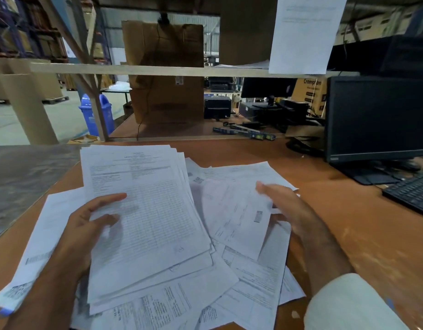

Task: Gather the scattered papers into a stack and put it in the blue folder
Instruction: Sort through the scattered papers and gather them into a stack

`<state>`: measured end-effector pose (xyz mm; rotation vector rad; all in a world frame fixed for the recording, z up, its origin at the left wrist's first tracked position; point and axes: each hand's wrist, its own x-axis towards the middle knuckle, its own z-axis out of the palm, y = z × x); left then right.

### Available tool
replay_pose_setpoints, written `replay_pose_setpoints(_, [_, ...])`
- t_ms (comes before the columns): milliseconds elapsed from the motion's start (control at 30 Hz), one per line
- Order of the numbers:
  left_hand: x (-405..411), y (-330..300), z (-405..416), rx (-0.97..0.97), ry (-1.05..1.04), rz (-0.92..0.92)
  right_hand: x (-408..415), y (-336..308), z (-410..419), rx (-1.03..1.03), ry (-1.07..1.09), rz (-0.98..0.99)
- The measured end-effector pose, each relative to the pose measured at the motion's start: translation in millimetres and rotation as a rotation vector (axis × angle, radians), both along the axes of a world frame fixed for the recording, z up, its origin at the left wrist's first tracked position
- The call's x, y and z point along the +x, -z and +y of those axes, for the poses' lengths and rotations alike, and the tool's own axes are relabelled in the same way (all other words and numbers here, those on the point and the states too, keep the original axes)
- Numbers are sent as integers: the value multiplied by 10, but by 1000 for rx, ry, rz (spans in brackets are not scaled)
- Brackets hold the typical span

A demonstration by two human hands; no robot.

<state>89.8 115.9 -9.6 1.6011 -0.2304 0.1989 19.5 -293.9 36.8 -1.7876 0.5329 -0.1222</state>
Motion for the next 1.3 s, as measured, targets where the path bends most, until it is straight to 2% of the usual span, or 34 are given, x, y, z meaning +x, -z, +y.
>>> replay_pose_setpoints(67, [-21, -26, -4, 10, -1, -16, -27, 33, 4, -348, -13, 85])
replay_pose_setpoints(100, [-22, -37, 9, 0, -5, -17, -32, 57, -18, -443, -5, 75])
replay_pose_setpoints(233, [4, -66, 122, -93, -46, -3, -19, 82, -114, -523, 19, -20])
replay_pose_setpoints(367, [-31, -115, 164, -123, -153, -24, -5, 146, -208, -432, -283, 70])
replay_pose_setpoints(400, [-19, -105, 173, -131, -163, -17, -22, 122, -210, -377, -261, 19])
replay_pose_setpoints(467, [25, -64, 194, -133, -149, -5, -40, 89, -241, -317, -87, -135])
replay_pose_setpoints(533, [42, -35, 186, -124, -128, 1, -39, 58, -224, -362, -28, -133])
replay_pose_setpoints(633, [34, -35, 151, -89, -126, 19, 61, 156, -135, -569, -125, 60])
replay_pose_setpoints(700, [42, -25, 158, -83, -112, 23, 104, 205, -91, -630, -156, 58])
replay_pose_setpoints(800, [56, -13, 197, -78, -98, 28, 26, 118, -166, -446, -288, 25])
replay_pose_setpoints(933, [22, -38, 146, -57, -73, 36, -205, -42, -303, -278, -593, 167])
replay_pose_setpoints(1067, [13, -10, 74, -16, -9, 39, -128, -27, -133, -163, -456, 143])
replay_pose_setpoints(1133, [20, 7, 74, -3, 10, 35, -31, 39, -36, -231, -453, 93])
replay_pose_setpoints(1233, [22, 22, 62, -9, 29, 47, 49, 111, 70, -404, -562, 23])
replay_pose_setpoints(1300, [3, 26, 30, -12, 43, 46, 73, 129, 116, -426, -585, 4])
